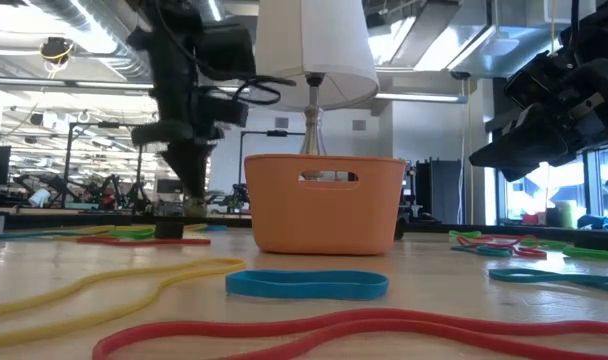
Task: Pick and place rubber bands into bin
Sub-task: Put the green rubber band into the orange bin, then put the red rubber band into the orange bin
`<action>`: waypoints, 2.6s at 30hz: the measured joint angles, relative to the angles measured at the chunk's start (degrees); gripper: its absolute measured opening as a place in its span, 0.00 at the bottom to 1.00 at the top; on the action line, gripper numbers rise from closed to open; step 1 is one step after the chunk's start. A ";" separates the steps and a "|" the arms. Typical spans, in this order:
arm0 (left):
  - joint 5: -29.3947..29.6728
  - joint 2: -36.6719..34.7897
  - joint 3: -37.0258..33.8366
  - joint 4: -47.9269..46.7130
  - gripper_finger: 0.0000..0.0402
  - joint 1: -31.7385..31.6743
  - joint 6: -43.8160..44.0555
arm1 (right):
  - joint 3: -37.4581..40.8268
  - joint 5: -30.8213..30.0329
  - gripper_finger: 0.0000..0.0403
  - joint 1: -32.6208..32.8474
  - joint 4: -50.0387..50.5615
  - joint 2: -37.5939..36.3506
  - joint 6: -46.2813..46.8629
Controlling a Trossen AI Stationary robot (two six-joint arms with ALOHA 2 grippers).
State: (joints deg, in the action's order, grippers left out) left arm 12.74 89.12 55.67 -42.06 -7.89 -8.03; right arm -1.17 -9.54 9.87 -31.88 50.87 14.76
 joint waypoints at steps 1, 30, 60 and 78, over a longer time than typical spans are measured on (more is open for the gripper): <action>0.48 -0.01 1.30 -1.39 0.01 0.46 0.38 | 0.00 0.00 0.06 0.01 0.00 0.00 0.00; -2.86 18.55 34.64 -3.08 0.01 8.67 0.30 | 0.00 -0.02 0.06 0.00 -0.17 0.02 -0.17; -8.33 34.67 39.62 -5.59 0.13 5.73 15.63 | 0.00 -0.02 0.06 0.00 -0.04 -0.02 -0.04; -7.77 33.57 38.38 -5.93 0.30 5.85 14.95 | 0.00 0.00 0.06 0.01 -0.04 -0.02 -0.02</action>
State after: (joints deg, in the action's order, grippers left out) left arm 4.97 122.69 94.05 -47.99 -2.04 6.93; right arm -1.17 -9.54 9.88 -31.92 50.85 14.74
